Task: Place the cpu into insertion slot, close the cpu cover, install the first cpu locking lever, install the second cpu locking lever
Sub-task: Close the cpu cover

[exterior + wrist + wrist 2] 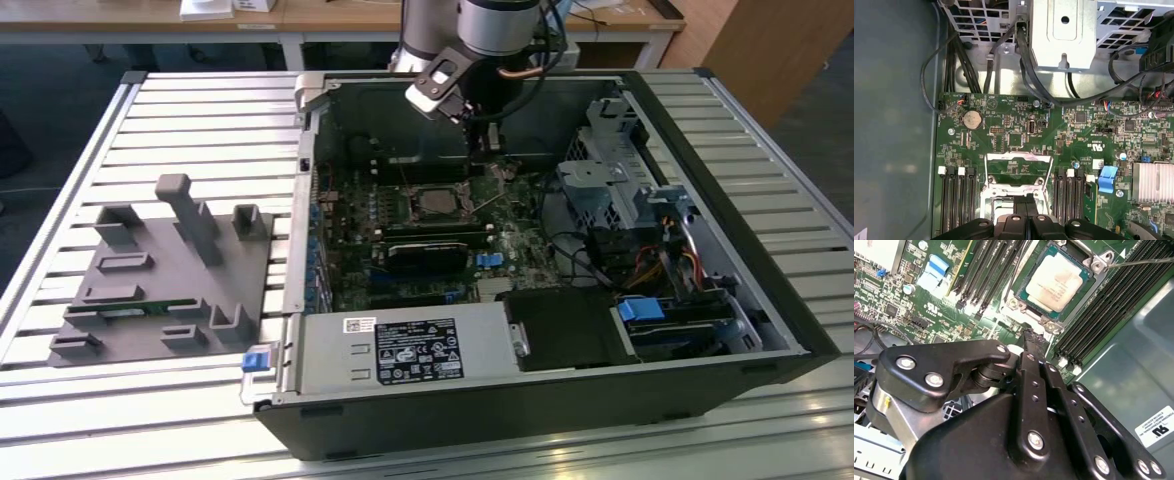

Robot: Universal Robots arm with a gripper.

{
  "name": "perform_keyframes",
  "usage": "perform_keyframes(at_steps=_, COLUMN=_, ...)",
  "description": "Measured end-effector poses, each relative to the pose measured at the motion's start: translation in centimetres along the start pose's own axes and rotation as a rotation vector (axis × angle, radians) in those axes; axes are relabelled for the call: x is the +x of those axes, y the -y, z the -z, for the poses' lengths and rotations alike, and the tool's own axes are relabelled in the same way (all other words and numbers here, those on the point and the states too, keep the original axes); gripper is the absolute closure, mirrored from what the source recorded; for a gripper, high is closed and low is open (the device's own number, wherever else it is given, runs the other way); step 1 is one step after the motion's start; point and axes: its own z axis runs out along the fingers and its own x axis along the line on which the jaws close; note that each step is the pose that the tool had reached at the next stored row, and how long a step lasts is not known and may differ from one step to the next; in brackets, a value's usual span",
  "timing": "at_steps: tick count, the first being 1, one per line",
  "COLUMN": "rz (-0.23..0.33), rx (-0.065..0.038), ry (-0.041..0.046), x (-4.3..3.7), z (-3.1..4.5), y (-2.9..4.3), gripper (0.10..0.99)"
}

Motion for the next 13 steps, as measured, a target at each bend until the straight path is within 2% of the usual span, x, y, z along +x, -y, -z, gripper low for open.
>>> perform_keyframes(at_steps=8, rz=0.0, rx=0.0, ry=0.0, x=-0.01, z=-0.01, y=-0.46, gripper=0.976)
perform_keyframes(at_steps=13, rz=0.0, rx=0.0, ry=-0.0037, x=-0.01, z=0.07, y=-0.52, gripper=0.976)
